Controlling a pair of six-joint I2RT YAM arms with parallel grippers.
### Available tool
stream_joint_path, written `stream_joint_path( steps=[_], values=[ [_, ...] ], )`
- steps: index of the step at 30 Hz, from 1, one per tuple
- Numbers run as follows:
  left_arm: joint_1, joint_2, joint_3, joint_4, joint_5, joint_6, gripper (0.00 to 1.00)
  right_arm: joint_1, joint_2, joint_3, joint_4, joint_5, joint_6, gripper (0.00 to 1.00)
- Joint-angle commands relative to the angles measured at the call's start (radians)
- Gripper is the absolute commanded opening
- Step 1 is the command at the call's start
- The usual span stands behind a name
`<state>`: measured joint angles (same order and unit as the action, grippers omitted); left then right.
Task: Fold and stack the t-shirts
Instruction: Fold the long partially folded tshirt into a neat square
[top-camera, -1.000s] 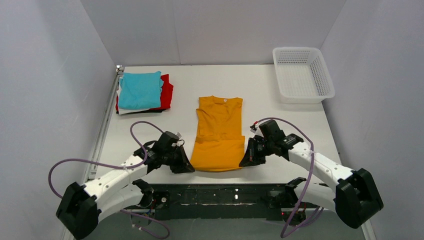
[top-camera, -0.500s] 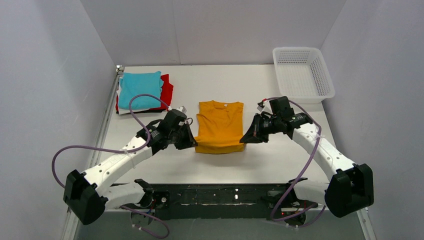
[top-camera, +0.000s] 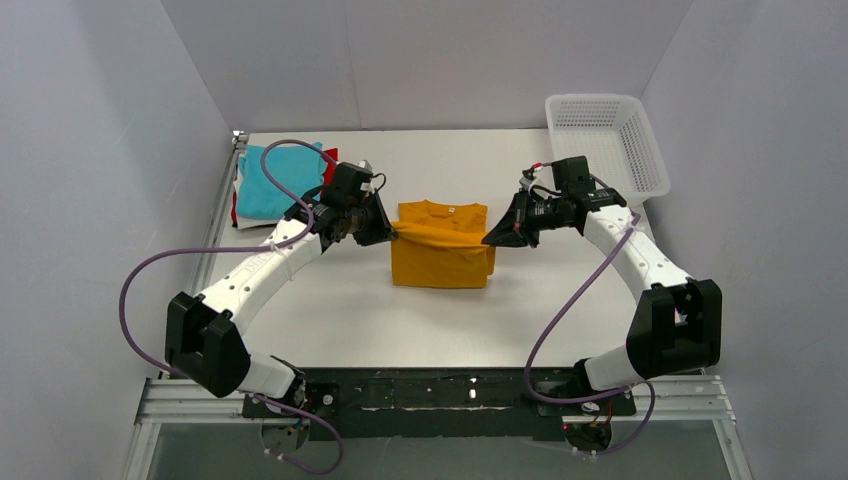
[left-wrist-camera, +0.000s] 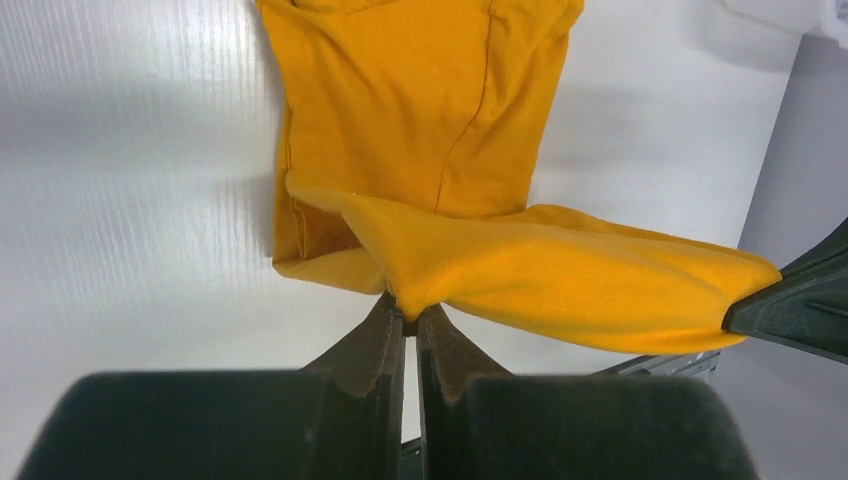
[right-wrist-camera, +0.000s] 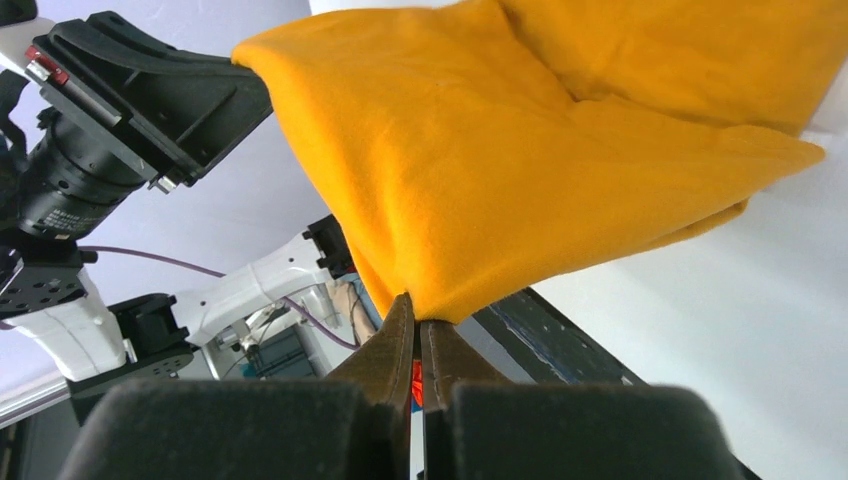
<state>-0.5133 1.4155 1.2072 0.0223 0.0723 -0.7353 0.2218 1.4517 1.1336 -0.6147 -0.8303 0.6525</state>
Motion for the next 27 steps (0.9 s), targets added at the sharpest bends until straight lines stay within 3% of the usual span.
stream_joint_path(
  steps=[1, 16, 27],
  values=[
    [0.040, 0.060, 0.074, -0.048, 0.000, 0.037, 0.00, -0.026, 0.057, 0.070, 0.053, -0.114, -0.002, 0.01],
    [0.127, 0.390, 0.319, -0.058, 0.002, 0.062, 0.00, -0.126, 0.407, 0.241, 0.216, -0.200, 0.057, 0.01],
    [0.167, 0.646, 0.517, -0.095, 0.029, 0.072, 0.00, -0.146, 0.643, 0.443, 0.204, -0.061, 0.042, 0.01]
  ],
)
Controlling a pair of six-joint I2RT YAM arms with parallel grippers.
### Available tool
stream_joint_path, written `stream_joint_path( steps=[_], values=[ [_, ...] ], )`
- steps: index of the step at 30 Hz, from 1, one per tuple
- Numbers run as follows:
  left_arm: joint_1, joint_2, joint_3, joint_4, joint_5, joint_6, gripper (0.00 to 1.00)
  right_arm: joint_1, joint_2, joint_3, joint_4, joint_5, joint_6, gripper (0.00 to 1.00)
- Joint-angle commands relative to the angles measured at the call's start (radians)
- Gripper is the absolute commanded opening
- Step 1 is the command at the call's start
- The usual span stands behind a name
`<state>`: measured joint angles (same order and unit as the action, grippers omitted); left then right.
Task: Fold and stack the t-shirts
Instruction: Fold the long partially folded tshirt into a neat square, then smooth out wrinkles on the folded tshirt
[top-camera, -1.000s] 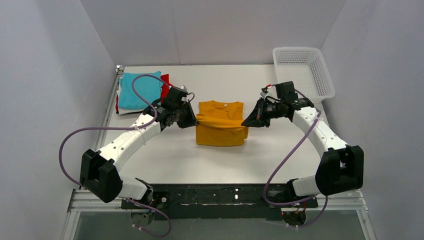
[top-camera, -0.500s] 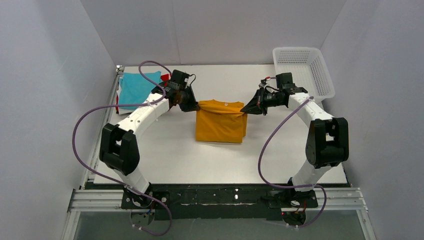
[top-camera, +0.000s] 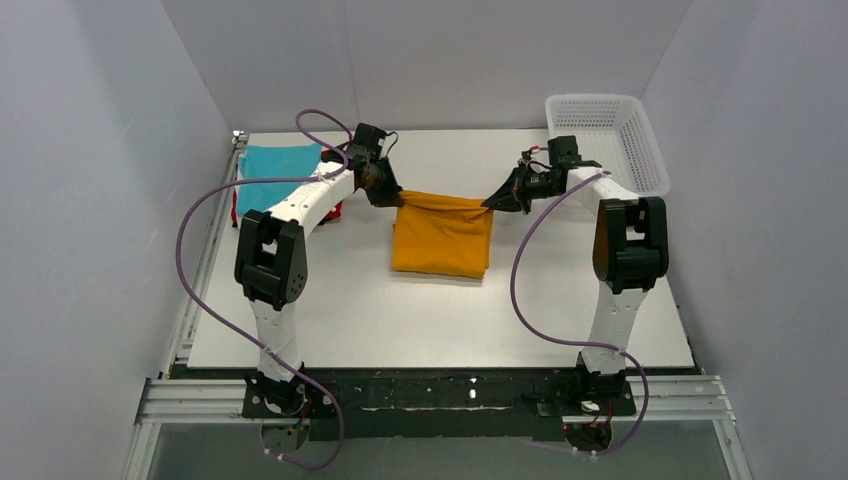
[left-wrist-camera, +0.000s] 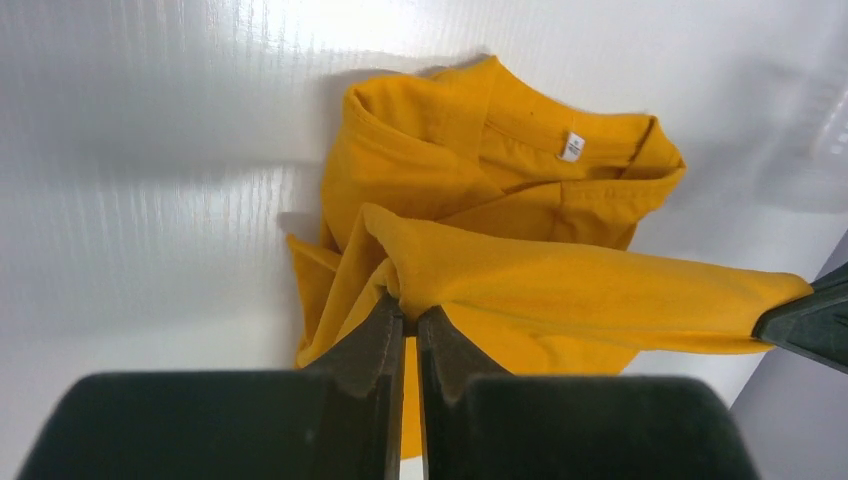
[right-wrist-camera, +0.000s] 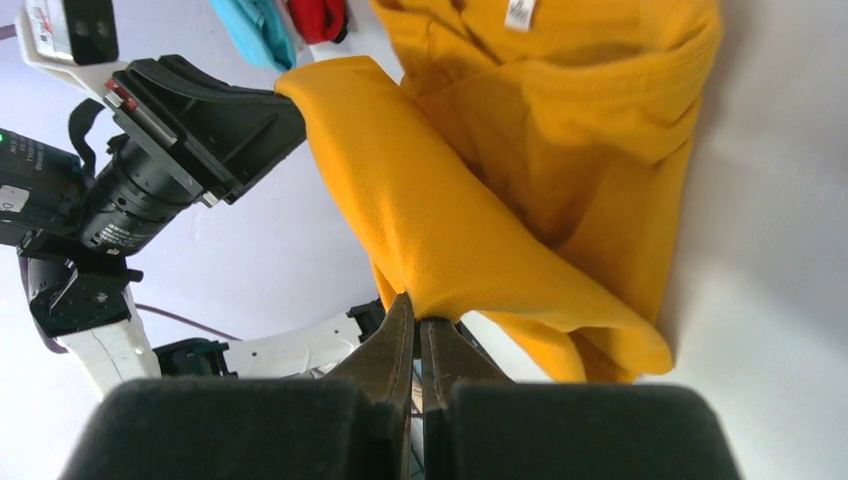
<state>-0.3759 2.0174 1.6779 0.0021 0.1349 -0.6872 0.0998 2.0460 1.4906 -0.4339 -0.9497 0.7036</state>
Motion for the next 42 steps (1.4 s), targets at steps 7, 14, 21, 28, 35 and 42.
stream_joint_path(
  steps=[7, 14, 21, 28, 35, 42],
  values=[
    [0.040, 0.253, 0.288, -0.184, -0.030, 0.075, 0.03, -0.025, 0.172, 0.249, 0.000, 0.090, -0.029, 0.27],
    [0.039, 0.208, 0.312, -0.217, -0.120, 0.087, 0.97, -0.018, 0.140, 0.355, -0.161, 0.297, -0.127, 0.72],
    [0.032, 0.058, 0.211, -0.192, -0.008, 0.040, 0.98, 0.075, -0.046, 0.225, -0.114, 0.376, -0.187, 0.80],
    [0.014, 0.134, 0.229, -0.132, 0.067, 0.011, 0.98, 0.190, 0.017, 0.210, 0.064, 0.306, -0.086, 0.82],
    [0.023, 0.352, 0.375, -0.137, 0.080, -0.015, 0.98, 0.184, 0.205, 0.318, 0.173, 0.363, 0.014, 0.83],
    [0.042, 0.471, 0.438, -0.264, 0.012, -0.027, 0.98, 0.147, 0.343, 0.352, 0.167, 0.346, 0.115, 0.82]
  ],
)
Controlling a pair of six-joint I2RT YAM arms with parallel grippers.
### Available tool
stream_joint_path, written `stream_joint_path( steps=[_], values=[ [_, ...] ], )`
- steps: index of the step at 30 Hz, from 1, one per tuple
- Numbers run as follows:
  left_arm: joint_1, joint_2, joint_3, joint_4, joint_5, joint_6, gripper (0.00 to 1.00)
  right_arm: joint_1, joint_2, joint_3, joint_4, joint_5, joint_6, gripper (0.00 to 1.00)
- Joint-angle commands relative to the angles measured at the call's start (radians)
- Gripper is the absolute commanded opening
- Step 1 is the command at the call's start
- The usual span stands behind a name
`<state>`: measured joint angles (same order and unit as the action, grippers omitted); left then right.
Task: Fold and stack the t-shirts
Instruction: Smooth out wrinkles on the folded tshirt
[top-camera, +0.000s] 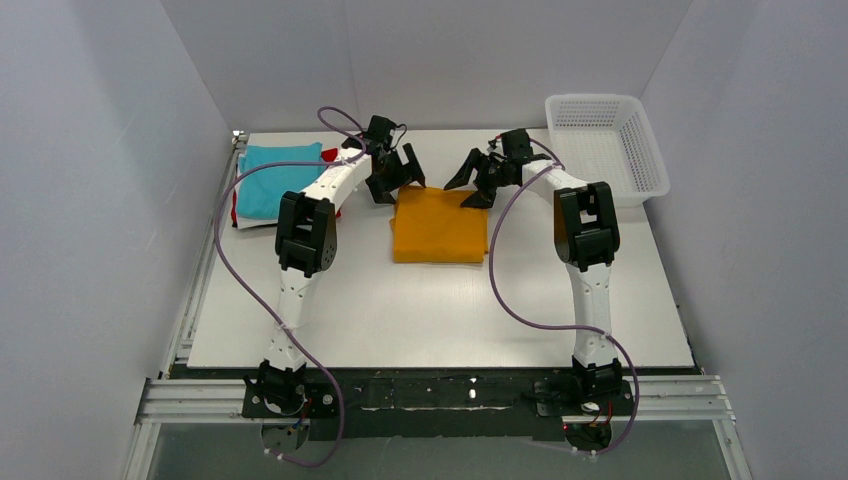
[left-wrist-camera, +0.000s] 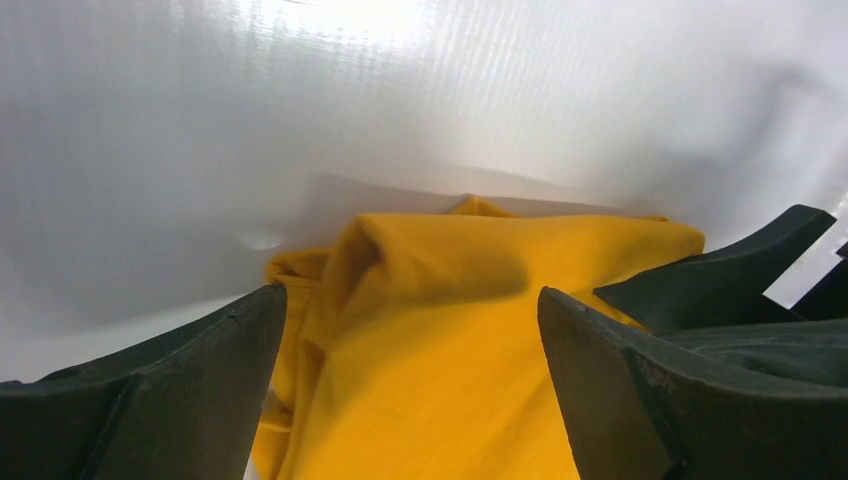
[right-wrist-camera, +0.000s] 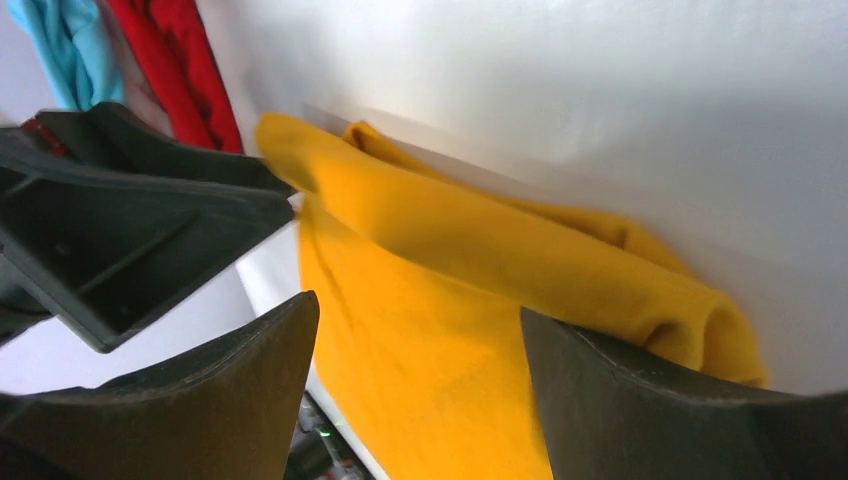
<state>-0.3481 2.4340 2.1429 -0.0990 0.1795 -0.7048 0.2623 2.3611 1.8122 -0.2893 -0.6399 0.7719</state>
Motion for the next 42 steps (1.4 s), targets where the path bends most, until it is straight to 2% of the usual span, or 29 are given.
stream_joint_path(
  steps=[1, 4, 6, 9, 14, 16, 18, 20, 22, 24, 27, 31, 34, 37, 42],
  values=[
    [0.016, 0.050, -0.052, -0.153, -0.030, -0.011, 0.98, -0.012, 0.035, 0.010, 0.030, 0.016, 0.058, 0.82],
    [0.020, 0.020, -0.126, -0.141, -0.027, -0.013, 0.98, -0.008, 0.020, -0.066, 0.086, -0.041, 0.098, 0.82],
    [0.021, -0.025, -0.191, -0.120, -0.026, -0.012, 0.98, -0.008, 0.006, -0.060, 0.048, -0.028, 0.069, 0.83],
    [0.020, -0.107, -0.254, -0.077, -0.037, 0.012, 0.98, -0.008, -0.014, 0.007, -0.055, -0.034, -0.004, 0.83],
    [0.020, -0.252, -0.200, -0.157, -0.123, 0.086, 0.98, -0.008, -0.054, 0.218, -0.244, -0.005, -0.084, 0.84],
    [0.020, -0.322, -0.211, -0.176, -0.144, 0.104, 0.98, -0.004, -0.111, 0.205, -0.241, 0.001, -0.094, 0.84],
    [0.018, -0.391, -0.246, -0.181, -0.121, 0.103, 0.98, 0.002, -0.194, 0.114, -0.186, 0.000, -0.093, 0.84],
    [0.018, -0.459, -0.321, -0.137, -0.041, 0.086, 0.98, 0.010, -0.292, -0.023, -0.103, -0.008, -0.080, 0.85],
    [0.017, -0.501, -0.411, -0.066, 0.094, 0.050, 0.98, 0.017, -0.386, -0.178, -0.008, -0.036, -0.042, 0.85],
    [0.014, -0.509, -0.475, 0.011, 0.303, -0.008, 0.98, 0.026, -0.469, -0.334, 0.090, -0.073, -0.001, 0.85],
    [-0.013, -0.489, -0.566, 0.177, 0.443, -0.104, 0.98, 0.045, -0.539, -0.504, 0.227, -0.118, 0.051, 0.85],
    [-0.039, -0.450, -0.673, 0.326, 0.440, -0.169, 0.98, 0.049, -0.505, -0.580, 0.312, -0.166, 0.079, 0.85],
    [-0.041, -0.398, -0.695, 0.307, 0.400, -0.154, 0.98, 0.048, -0.447, -0.620, 0.371, -0.169, 0.100, 0.85],
    [-0.042, -0.354, -0.710, 0.244, 0.422, -0.133, 0.98, 0.048, -0.397, -0.640, 0.335, -0.165, 0.083, 0.85],
    [-0.042, -0.398, -0.917, 0.293, 0.417, -0.134, 0.98, 0.048, -0.411, -0.762, 0.293, -0.124, 0.011, 0.84]
  ],
)
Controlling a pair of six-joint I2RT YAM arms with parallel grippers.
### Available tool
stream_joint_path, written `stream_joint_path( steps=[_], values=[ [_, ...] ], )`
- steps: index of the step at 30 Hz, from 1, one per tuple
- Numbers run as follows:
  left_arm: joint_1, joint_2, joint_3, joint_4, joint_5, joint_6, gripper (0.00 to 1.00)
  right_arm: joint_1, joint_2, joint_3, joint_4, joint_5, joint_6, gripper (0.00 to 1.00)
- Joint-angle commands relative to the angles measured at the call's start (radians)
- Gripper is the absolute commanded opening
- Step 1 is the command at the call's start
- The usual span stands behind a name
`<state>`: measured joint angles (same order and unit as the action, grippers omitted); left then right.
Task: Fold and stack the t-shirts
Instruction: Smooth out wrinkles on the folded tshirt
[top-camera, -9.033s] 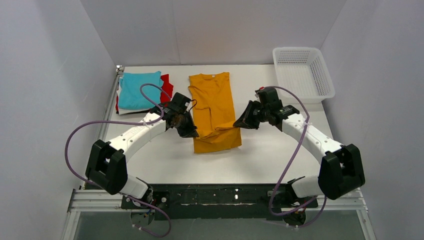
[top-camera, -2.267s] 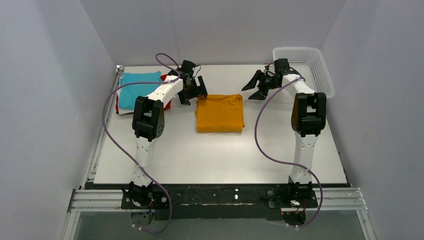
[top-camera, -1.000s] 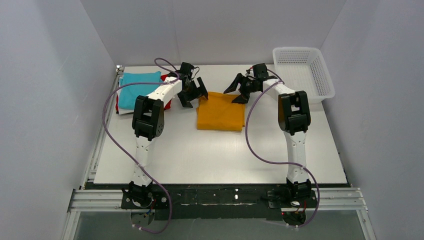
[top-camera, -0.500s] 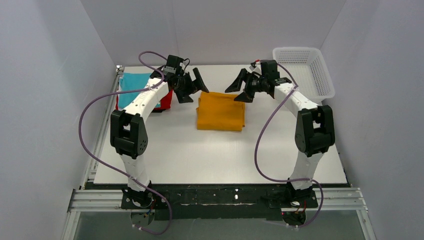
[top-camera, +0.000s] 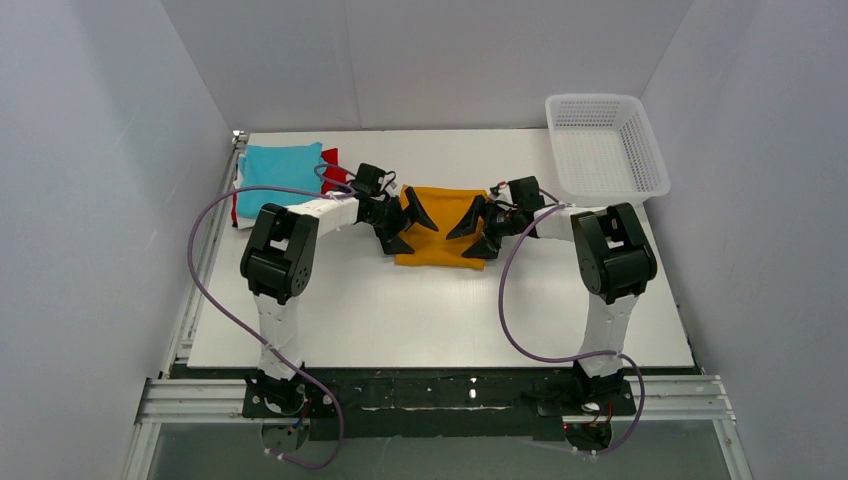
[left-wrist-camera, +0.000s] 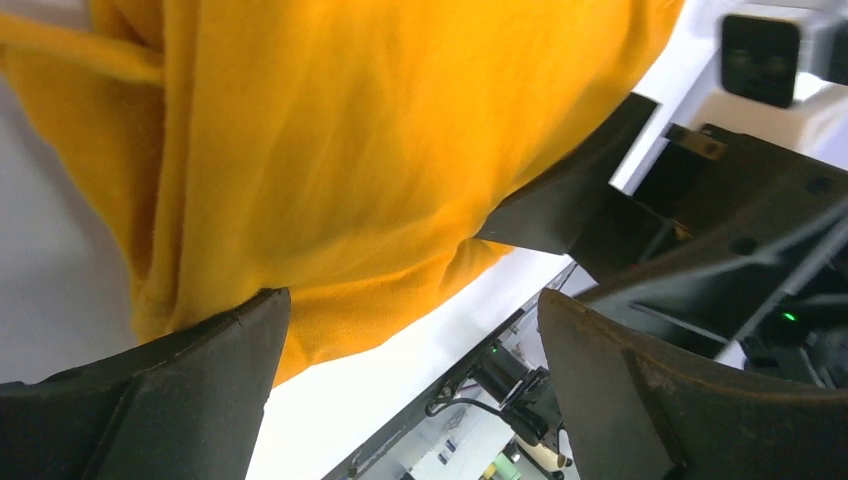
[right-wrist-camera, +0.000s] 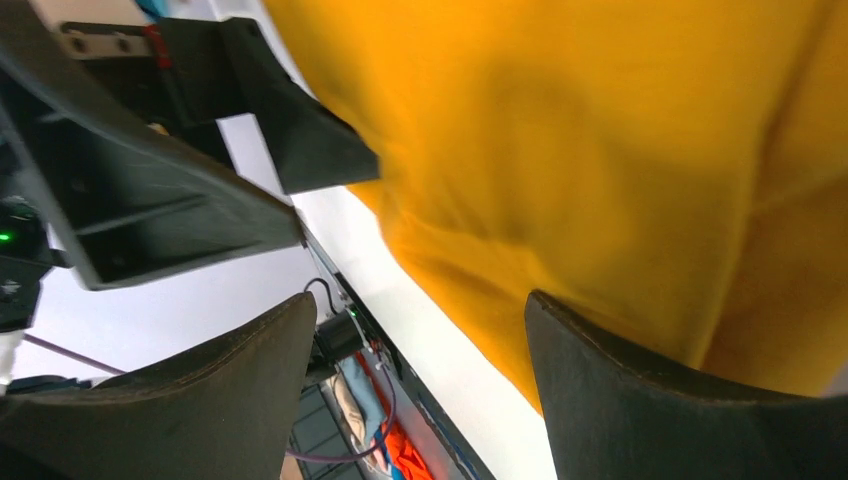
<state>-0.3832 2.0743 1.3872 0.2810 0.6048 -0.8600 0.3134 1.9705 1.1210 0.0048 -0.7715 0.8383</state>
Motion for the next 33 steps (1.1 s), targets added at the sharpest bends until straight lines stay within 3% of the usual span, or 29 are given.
stream_joint_path(
  steps=[1, 7, 13, 21, 27, 30, 33],
  values=[
    [-0.007, -0.050, -0.189, -0.098, -0.017, 0.034, 0.98, -0.005, -0.024, -0.092, -0.003, 0.017, -0.061, 0.84],
    [-0.012, -0.166, -0.404, -0.083, -0.023, 0.049, 0.98, -0.002, -0.073, -0.232, 0.002, 0.006, -0.073, 0.84],
    [-0.036, -0.368, -0.565, -0.154, -0.057, 0.088, 0.98, 0.047, -0.243, -0.412, -0.003, 0.033, -0.095, 0.83],
    [-0.143, -0.736, -0.607, -0.367, -0.242, 0.150, 0.98, 0.112, -0.535, -0.437, -0.183, 0.138, -0.134, 0.83],
    [-0.144, -0.904, -0.582, -0.498, -0.461, 0.153, 0.98, 0.112, -0.847, -0.299, -0.410, 0.422, -0.187, 0.88],
    [-0.136, -0.885, -0.544, -0.561, -0.652, 0.148, 0.98, 0.111, -1.017, -0.274, -0.473, 0.659, -0.197, 0.89],
    [-0.112, -0.831, -0.519, -0.514, -0.693, 0.136, 0.98, 0.110, -1.149, -0.301, -0.483, 0.891, -0.171, 0.89]
  ],
)
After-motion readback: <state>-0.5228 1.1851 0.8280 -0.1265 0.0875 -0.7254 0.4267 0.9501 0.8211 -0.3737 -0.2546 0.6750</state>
